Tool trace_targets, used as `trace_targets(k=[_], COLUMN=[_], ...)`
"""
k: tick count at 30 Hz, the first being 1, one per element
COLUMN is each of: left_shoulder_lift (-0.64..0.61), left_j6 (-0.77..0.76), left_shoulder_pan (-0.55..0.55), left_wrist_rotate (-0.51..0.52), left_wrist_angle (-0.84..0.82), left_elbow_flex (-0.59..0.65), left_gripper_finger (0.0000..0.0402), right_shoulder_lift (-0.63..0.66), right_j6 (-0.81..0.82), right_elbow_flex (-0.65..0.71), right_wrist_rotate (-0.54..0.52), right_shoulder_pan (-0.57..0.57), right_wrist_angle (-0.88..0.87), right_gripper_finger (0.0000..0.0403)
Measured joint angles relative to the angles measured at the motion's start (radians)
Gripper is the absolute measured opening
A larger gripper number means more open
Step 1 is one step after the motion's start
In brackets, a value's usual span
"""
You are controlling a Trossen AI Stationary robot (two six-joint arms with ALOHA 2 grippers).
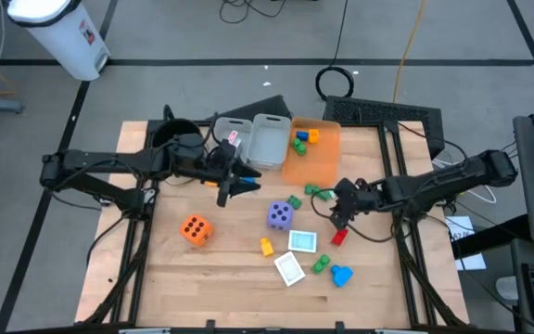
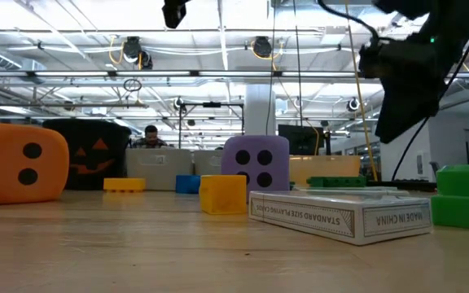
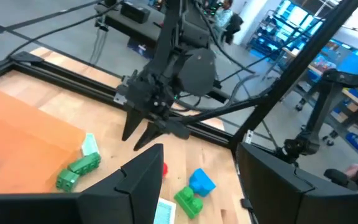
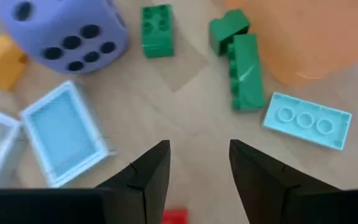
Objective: Pick & Place Toys
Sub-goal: Put the top right green game piece into the orange bin
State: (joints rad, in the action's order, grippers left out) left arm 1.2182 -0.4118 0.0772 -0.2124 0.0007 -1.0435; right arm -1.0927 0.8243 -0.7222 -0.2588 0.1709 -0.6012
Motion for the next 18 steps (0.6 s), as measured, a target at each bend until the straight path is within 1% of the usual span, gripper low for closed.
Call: trace_targets(k=[6, 10, 14, 18], left_shoulder_lift=[0.0, 0.001, 0.001, 0.001], left_j6=[-0.001, -0.009, -0.01, -0.016], left_shoulder_pan=[0.0, 0.001, 0.001, 0.001], left_wrist_rotate=[0.075, 0.121, 0.144, 0.175], left_wrist_angle=[-0.005, -0.005, -0.004, -0.004], left_elbow_flex=[0.0, 0.0, 0.0, 0.0], left_gripper_finger=[0.0214, 0.0214, 0.0214, 0.0214], right_shoulder_lift=[0.0, 0.0, -0.006, -0.035], right_j6=[-0.128, -0.182, -0.218, -0.229], right_elbow_flex=[0.049, 0.079, 0.105, 0.13], right_wrist_rotate=[-0.002, 0.0, -0.001, -0.001], right_shoulder_pan=[-0.077, -0.121, -0.153, -0.18], right_wrist_angle=[0.143, 0.196, 0.221, 0.281], right_gripper_finger=[0.0197, 0.0219, 0.0228, 0.0226])
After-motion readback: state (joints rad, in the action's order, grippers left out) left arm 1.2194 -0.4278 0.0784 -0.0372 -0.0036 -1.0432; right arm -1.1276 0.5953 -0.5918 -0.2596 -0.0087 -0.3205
